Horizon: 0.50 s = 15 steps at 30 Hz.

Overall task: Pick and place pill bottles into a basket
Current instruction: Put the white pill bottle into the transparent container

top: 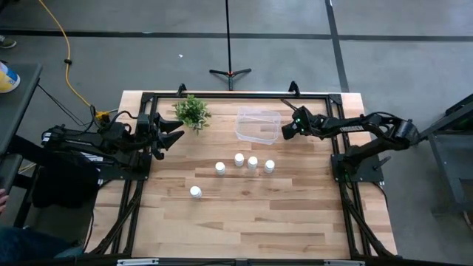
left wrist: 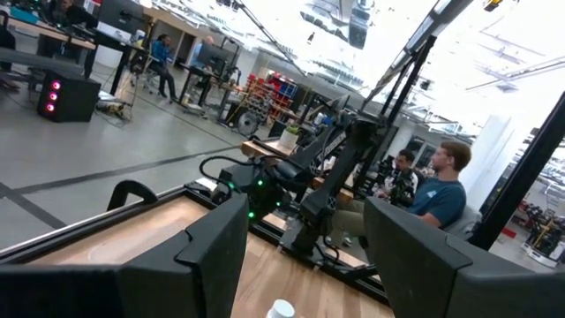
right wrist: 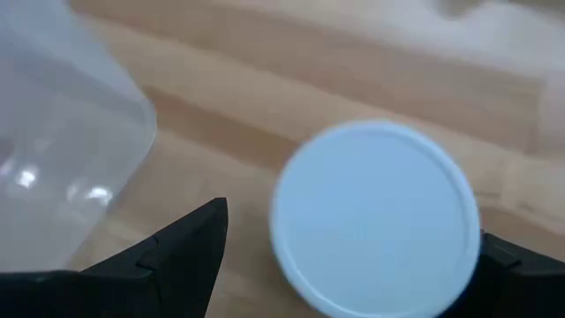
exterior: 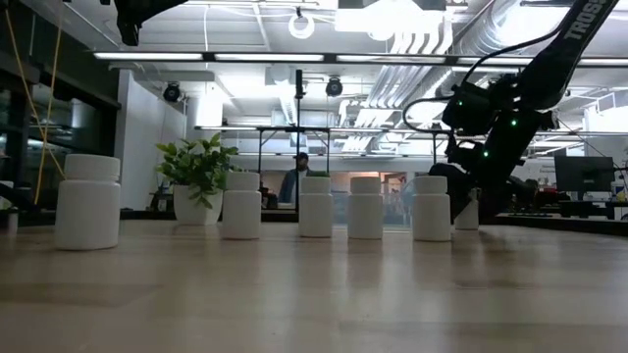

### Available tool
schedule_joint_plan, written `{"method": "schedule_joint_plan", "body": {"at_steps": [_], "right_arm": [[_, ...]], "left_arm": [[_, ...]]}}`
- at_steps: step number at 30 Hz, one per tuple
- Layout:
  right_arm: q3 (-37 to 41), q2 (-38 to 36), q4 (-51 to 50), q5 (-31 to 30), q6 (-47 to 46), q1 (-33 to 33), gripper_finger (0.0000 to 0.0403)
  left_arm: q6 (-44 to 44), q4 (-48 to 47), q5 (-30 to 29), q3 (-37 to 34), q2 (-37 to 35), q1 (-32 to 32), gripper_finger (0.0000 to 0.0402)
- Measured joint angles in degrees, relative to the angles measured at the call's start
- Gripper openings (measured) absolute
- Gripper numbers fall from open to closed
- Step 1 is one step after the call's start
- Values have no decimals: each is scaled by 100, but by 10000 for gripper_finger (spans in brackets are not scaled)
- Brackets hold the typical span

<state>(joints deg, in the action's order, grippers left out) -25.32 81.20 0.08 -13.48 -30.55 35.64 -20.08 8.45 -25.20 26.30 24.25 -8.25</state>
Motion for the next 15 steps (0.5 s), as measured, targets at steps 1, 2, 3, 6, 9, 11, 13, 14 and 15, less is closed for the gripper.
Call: {"method": "schedule_joint_plan", "body": {"at_steps": [1,2,3,6,9,11,13,14,15], "right_arm": [[0,30,6,-18,4,-27,311],[0,53,13,-55,0,-51,311],[-2,71,13,-103,-14,-79,311],[-2,81,-3,-223,-43,-135,311],[-2,84,11,-257,-48,-164,311],[-2,84,8,-291,-48,-164,311],[-2,84,6,-373,-50,-164,311],[-2,84,8,-404,-54,-164,311],[-2,84,8,-422,-66,-164,311]], "left_arm": [[2,0,1,0,2,0,260],[0,0,0,0,1,0,260],[0,0,1,0,0,0,260],[0,1,0,0,0,0,260],[0,0,1,0,2,0,260],[0,2,1,0,0,0,260],[0,1,1,0,2,0,260],[0,1,1,0,1,0,260],[0,2,1,0,1,0,260]]}}
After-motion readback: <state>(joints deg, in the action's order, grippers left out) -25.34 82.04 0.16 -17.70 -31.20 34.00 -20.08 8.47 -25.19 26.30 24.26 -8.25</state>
